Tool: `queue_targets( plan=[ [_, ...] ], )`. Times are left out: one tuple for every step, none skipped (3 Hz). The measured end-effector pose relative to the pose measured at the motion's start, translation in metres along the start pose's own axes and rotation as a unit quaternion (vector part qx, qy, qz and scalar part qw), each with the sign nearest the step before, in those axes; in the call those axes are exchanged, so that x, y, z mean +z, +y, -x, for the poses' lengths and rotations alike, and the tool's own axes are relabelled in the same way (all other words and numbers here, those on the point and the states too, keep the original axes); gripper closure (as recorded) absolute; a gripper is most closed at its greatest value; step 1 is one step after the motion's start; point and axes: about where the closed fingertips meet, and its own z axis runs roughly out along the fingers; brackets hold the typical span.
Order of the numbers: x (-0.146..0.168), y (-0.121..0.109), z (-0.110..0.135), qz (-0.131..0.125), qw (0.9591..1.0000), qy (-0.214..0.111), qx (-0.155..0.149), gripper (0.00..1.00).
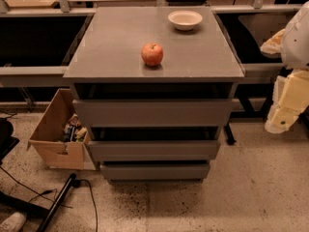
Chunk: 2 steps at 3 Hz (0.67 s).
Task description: Open middle drawer
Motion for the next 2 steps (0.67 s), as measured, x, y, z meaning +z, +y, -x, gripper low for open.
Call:
queue_targets(
  plan=[
    [0.0,0.0,0.0,0.0,1.0,0.0,0.0,0.0],
    [0.021,0.012,-0.002,0.008,0.9999,0.008,0.001,0.0]
  ],
)
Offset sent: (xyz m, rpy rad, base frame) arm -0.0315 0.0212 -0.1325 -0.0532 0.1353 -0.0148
